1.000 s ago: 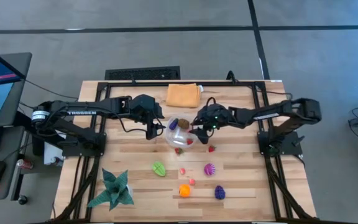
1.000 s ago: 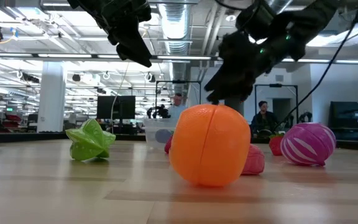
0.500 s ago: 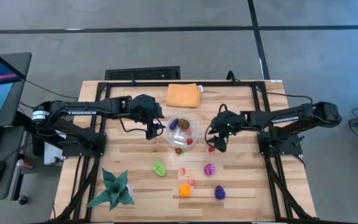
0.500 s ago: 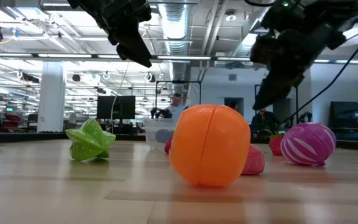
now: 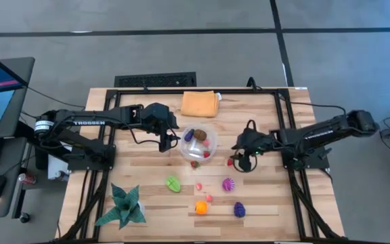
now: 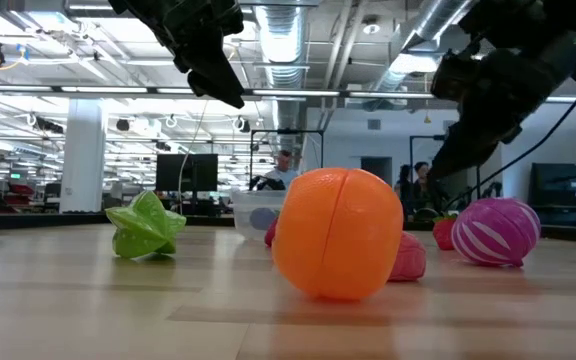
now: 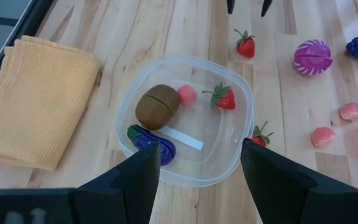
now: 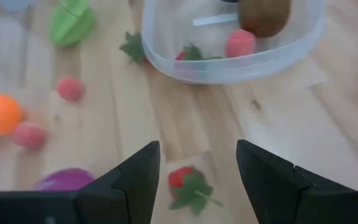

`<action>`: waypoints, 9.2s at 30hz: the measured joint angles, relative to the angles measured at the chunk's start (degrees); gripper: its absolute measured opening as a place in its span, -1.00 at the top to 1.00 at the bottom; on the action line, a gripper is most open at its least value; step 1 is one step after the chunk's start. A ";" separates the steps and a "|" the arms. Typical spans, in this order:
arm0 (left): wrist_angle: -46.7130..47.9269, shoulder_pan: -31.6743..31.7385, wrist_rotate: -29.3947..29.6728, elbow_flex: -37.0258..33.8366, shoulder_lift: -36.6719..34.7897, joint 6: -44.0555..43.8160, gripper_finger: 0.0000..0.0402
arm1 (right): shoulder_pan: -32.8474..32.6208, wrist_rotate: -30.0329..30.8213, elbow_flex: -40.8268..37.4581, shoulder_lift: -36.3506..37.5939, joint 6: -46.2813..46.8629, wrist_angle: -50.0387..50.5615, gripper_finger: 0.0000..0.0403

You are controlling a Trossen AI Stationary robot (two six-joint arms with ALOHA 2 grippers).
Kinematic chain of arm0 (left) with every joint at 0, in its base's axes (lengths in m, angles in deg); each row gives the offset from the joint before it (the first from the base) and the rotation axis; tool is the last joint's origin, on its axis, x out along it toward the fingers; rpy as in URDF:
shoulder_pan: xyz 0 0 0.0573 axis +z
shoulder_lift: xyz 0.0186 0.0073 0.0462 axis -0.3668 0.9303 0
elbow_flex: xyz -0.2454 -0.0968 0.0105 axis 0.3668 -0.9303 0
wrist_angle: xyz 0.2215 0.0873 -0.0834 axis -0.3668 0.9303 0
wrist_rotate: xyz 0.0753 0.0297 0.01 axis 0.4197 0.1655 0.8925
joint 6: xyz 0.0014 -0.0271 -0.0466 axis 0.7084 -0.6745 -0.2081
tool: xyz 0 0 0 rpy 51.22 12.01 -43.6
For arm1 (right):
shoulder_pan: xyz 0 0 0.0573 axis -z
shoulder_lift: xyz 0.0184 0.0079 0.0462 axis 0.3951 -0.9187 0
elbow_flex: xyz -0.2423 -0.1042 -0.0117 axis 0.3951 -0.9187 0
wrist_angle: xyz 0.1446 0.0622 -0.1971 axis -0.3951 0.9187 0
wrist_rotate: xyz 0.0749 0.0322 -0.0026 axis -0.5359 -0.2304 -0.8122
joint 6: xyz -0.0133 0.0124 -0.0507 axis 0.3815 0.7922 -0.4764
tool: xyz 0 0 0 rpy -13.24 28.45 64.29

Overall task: Pick and placing Produce into tupperware
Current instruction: Put the right red strawberry into the transparent container, then put the green starfruit into the transparent container

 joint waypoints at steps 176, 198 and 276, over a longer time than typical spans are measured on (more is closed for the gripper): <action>-0.27 -0.01 2.00 0.00 0.00 -0.15 -0.06 | 10.85 -2.96 -0.05 -3.79 -6.18 -24.02 0.11; -0.85 -0.02 2.58 0.00 0.00 -0.22 -0.06 | 13.23 -7.79 13.58 -26.02 -10.67 -26.24 0.10; 7.72 -18.97 -3.68 3.62 11.02 12.08 -0.06 | 17.37 -2.30 0.13 26.62 -8.61 2.89 0.14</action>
